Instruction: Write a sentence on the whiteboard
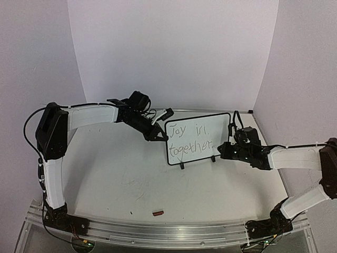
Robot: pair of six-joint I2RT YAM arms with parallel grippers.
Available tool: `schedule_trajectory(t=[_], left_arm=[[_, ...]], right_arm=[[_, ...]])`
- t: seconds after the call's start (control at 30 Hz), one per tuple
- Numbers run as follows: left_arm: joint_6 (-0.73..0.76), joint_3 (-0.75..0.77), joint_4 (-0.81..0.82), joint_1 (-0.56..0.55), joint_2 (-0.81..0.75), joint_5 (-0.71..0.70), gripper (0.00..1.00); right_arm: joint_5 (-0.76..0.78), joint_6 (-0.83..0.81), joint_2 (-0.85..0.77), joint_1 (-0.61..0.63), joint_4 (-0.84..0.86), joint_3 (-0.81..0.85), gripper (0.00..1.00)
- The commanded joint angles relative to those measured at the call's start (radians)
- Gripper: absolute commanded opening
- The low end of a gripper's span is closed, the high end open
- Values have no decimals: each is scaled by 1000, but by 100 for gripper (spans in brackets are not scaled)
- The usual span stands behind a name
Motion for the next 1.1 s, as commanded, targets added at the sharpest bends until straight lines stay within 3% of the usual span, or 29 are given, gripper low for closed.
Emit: schedule_trajectory(t=[0.0, 0.77, 1.07], left_arm=[[24, -7, -23, 0, -35, -42, 0], [24, -7, -23, 0, -43, -42, 0], [24, -7, -22, 0, -49, -44, 0]], right_arm=[[31, 2, 6, -3, 31, 40, 0], [92, 35, -80, -3, 72, 44, 0], [106, 43, -44, -3, 72, 36, 0]])
